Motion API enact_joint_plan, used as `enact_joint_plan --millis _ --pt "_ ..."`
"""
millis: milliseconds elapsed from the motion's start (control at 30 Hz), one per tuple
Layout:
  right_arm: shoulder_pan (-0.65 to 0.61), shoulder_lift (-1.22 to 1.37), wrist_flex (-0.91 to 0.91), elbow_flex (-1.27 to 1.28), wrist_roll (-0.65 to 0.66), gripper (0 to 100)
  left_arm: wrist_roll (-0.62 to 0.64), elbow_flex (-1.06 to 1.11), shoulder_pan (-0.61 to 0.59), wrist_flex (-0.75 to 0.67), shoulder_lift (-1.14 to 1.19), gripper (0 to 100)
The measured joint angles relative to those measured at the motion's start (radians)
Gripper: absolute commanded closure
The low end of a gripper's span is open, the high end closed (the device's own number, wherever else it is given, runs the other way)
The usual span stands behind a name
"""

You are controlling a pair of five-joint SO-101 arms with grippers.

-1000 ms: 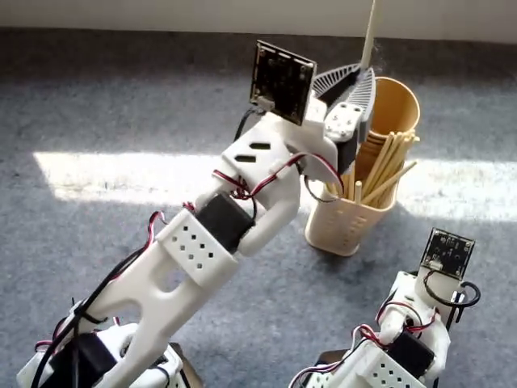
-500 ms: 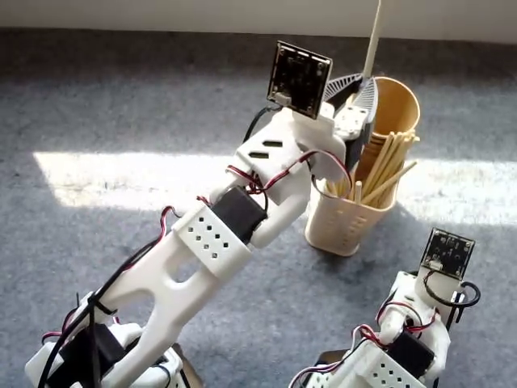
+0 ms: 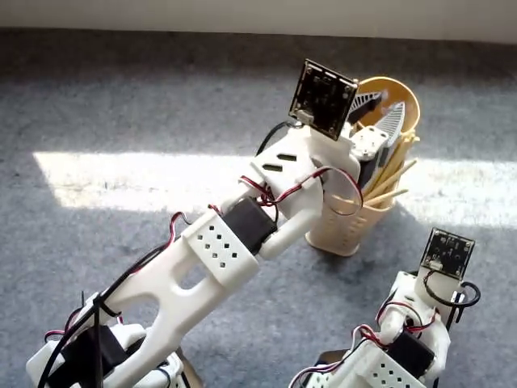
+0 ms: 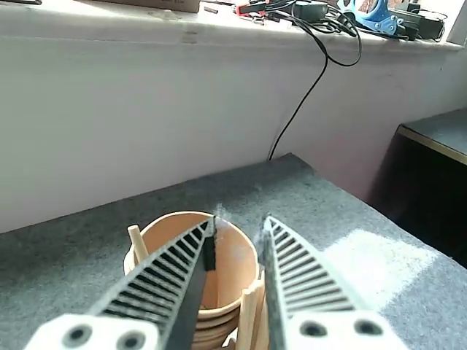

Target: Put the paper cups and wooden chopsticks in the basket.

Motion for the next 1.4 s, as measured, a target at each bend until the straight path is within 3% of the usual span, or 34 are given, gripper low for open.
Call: enact_joint_plan --millis 167,333,567,733,867,1033,1267,1400 --pt "0.000 0.000 0.000 0.000 0.000 80.0 -0.064 0.002 -0.006 0.000 -0.040 95" --pt "0.000 0.000 0.000 0.000 0.000 80.0 -0.074 0.002 -0.098 0.000 -0.155 95" --pt "0.000 0.000 0.000 0.000 0.000 80.0 -0.074 0.002 -0.456 0.135 -0.210 95" --pt "0.000 0.000 0.000 0.000 0.000 80.0 -0.074 0.037 -0.727 0.377 -0.212 95" --pt "0.000 0.000 0.000 0.000 0.000 80.0 -0.074 0.173 -0.872 0.557 -0.212 95" --pt "0.000 0.000 -0.028 0.000 0.000 80.0 -0.074 0.417 -0.927 0.605 -0.212 95" --pt "-0.063 0.000 -0.075 -0.046 -0.141 80.0 -0.068 0.477 -0.974 0.671 -0.215 95" --pt "-0.169 0.000 0.014 -0.247 -0.250 80.0 0.069 0.477 -0.957 0.681 -0.215 95"
